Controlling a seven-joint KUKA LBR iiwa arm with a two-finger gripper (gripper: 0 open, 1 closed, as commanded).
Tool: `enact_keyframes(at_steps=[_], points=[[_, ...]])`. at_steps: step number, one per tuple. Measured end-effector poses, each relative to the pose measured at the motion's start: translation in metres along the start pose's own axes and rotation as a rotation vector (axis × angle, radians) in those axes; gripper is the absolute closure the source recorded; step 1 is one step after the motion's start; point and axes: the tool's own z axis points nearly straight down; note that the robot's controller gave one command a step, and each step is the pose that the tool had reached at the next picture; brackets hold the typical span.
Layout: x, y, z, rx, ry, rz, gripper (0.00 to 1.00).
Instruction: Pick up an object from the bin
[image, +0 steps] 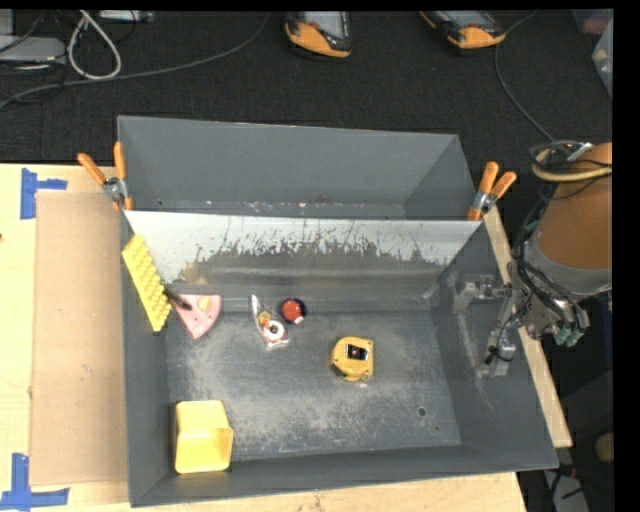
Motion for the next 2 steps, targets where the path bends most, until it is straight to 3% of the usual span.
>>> enact_keyframes(at_steps=[1, 2], points=[[-0.002, 0.001, -0.004, 0.001, -0.007, -0.005, 0.0], [0.016, 0.042, 0.063, 0.001, -0.008, 0.101, 0.0]])
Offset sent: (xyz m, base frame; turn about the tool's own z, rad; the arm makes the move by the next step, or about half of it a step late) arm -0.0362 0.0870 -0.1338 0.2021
